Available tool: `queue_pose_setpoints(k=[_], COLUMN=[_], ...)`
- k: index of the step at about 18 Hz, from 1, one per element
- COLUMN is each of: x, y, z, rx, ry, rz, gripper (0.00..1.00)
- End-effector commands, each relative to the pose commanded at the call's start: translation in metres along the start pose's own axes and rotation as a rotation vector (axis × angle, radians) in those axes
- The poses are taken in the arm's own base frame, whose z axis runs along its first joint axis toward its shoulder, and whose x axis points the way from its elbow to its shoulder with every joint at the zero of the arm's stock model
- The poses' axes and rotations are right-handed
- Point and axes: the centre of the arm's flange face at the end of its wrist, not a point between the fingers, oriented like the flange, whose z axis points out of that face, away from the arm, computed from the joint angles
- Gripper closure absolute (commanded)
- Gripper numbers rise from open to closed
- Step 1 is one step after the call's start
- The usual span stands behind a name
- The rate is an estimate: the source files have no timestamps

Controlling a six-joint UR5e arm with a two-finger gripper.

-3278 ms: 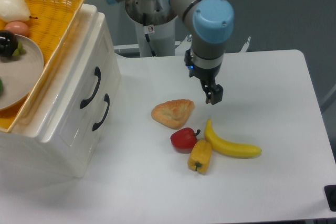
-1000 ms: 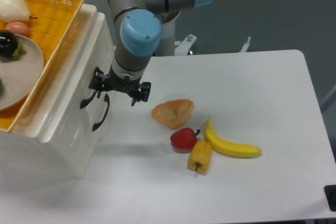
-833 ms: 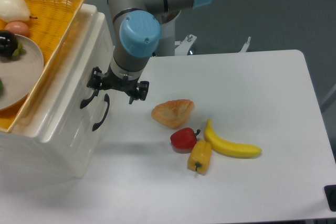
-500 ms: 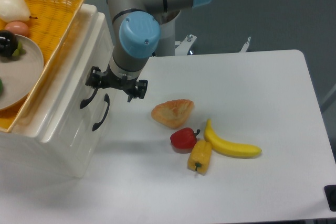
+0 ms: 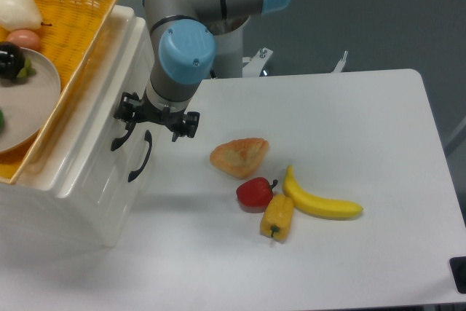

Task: Slide open the top white drawer
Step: 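Hook the gripper fingers around the upper drawer's black handle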

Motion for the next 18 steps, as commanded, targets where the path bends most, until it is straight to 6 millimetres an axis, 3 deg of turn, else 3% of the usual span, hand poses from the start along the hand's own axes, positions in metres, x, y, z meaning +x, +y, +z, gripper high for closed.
queue_pose_setpoints(k=[18], x=[0.0004], y=[-0.0013], z=[0.0064], rx=[-0.018], ry=[-0.029], rz=[0.082], gripper=[0.00])
